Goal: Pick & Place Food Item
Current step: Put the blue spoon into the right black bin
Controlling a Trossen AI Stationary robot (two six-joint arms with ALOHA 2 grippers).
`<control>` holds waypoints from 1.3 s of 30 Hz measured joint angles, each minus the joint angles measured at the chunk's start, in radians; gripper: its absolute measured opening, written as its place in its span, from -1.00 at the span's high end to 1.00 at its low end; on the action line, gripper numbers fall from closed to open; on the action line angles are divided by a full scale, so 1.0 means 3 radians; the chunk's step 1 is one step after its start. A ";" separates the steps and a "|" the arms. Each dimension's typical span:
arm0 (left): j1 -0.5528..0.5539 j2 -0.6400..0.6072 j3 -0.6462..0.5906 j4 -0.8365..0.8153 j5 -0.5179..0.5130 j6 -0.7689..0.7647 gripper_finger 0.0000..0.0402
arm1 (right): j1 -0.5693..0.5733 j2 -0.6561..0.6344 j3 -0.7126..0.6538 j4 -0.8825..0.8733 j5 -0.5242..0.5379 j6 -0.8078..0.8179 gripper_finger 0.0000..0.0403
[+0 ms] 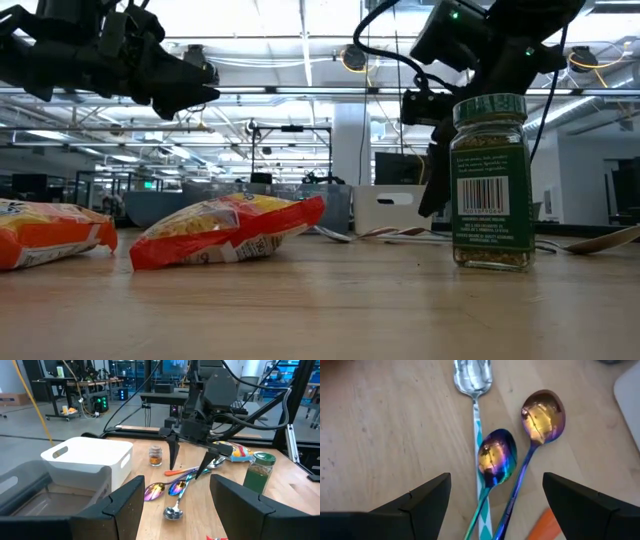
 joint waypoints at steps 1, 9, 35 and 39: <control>0.0000 0.0000 0.0000 0.0000 0.0000 0.0002 -0.16 | 0.0013 0.0000 0.0000 0.0001 0.0000 0.0000 -0.52; -0.0001 0.0000 0.0000 -0.0004 -0.0001 0.0002 -0.16 | 0.0011 0.0205 0.0000 0.0035 -0.0018 0.0020 -0.35; -0.0001 0.0000 0.0001 -0.0029 -0.0001 -0.0004 -0.16 | 0.0011 0.0312 -0.0004 0.0092 -0.0041 0.0022 0.36; -0.0001 0.0000 0.0001 -0.0034 -0.0002 -0.0004 -0.16 | 0.0006 0.0312 -0.0004 0.0092 -0.0107 0.0017 0.58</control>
